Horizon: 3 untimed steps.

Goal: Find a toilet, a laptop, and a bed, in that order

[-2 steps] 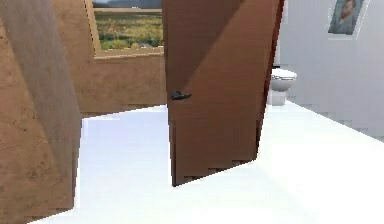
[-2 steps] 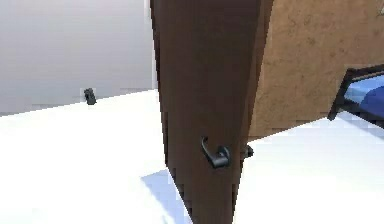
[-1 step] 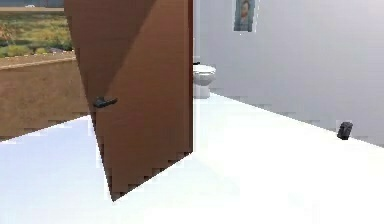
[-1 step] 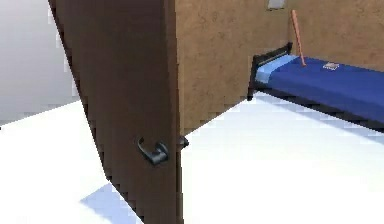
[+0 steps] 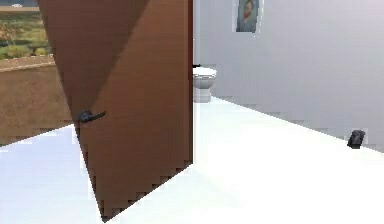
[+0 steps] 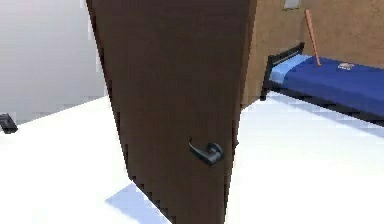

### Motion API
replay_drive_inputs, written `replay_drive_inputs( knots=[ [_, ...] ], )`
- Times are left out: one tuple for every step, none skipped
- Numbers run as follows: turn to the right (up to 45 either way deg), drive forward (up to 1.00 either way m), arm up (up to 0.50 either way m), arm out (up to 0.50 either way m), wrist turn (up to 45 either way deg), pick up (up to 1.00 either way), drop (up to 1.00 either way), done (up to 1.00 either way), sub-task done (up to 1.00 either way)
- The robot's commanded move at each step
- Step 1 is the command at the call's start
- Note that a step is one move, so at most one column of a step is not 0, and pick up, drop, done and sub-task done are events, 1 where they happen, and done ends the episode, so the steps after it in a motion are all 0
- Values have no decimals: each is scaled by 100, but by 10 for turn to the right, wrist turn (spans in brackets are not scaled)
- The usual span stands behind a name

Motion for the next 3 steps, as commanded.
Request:
replay_drive_inputs(
  knots=[
    [180, 0, 0, 0, 0, 0, 0, 0, 0],
    [0, 100, 0, 0, 0, 0, 0, 0, 0],
    [30, 0, 0, 0, 0, 0, 0, 0, 0]
  ],
)
